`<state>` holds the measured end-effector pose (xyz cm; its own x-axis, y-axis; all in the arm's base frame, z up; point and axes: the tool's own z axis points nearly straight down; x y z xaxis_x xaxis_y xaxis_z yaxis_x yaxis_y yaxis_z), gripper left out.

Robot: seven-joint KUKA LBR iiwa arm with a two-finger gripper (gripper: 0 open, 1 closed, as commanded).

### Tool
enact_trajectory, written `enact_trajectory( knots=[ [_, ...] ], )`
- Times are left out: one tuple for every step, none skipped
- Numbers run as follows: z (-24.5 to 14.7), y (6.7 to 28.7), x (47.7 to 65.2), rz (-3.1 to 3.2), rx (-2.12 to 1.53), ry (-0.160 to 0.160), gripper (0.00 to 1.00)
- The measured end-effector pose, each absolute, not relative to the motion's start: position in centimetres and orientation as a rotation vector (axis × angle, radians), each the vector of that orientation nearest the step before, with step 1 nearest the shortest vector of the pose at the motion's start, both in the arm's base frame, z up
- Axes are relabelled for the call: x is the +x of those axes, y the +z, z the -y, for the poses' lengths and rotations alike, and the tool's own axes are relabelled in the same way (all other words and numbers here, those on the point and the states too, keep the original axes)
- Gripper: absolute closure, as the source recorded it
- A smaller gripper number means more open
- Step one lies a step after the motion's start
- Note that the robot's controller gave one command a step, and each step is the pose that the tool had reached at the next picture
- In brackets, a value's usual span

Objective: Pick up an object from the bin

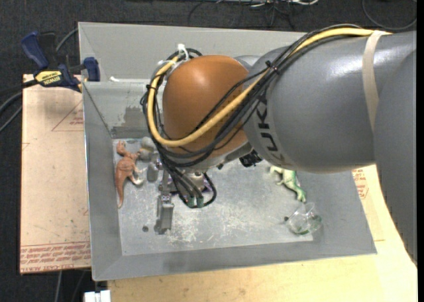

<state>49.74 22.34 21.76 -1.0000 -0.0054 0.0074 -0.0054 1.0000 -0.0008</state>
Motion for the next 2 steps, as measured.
enact_trajectory(
  knots=[
    [-22.2, 22.2, 49.9, 3.141, 0.000, -0.001, 0.00],
    [-12.9, 8.9, 57.0, 3.140, -0.096, -0.003, 0.00]
  ],
)
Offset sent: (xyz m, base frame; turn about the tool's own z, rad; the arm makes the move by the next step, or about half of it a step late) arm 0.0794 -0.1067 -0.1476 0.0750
